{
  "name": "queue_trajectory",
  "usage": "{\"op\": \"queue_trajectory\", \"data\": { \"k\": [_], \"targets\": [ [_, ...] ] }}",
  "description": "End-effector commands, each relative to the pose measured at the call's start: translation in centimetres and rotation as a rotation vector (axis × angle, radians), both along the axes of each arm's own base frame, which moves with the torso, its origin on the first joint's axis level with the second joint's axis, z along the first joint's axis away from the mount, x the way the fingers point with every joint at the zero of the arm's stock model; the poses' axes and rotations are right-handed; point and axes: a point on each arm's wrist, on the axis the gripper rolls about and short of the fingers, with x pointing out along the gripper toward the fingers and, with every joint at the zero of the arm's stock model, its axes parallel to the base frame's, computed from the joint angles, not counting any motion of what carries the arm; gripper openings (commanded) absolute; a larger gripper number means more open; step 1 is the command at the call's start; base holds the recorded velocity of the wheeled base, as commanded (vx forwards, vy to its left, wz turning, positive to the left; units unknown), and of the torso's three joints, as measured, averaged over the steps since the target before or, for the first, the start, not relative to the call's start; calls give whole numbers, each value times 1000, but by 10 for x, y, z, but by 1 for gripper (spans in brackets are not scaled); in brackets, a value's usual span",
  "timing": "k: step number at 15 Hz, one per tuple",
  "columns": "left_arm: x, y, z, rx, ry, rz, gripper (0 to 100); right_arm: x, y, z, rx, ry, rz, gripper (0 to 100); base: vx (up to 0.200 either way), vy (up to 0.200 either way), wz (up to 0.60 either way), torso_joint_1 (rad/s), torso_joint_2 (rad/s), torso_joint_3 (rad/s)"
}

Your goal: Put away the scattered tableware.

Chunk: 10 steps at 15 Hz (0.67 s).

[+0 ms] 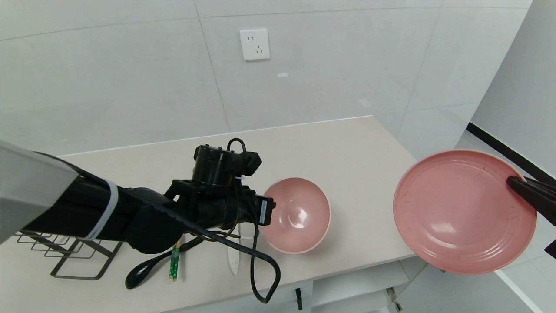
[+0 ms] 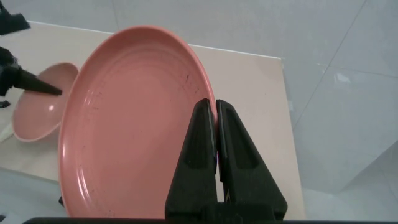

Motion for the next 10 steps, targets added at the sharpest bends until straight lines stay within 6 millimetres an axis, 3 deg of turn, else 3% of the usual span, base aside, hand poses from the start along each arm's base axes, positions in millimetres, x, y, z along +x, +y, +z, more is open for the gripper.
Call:
{"op": "queue_trajectory", "data": {
  "k": [1,6,10],
  "targets": [
    [-17,10,23,-42,-74,-2,0,0,0,0,-1,-1,1,0,0,0,0,0,0,0],
    [-63,36,36,-33,-165,-27,0,0,0,0,-1,-1,1,0,0,0,0,0,0,0],
    [-77,47,48,-29,-238,-22,0,3,0,-1,-1,9,1,0,0,0,0,0,0,0]
  ]
}}
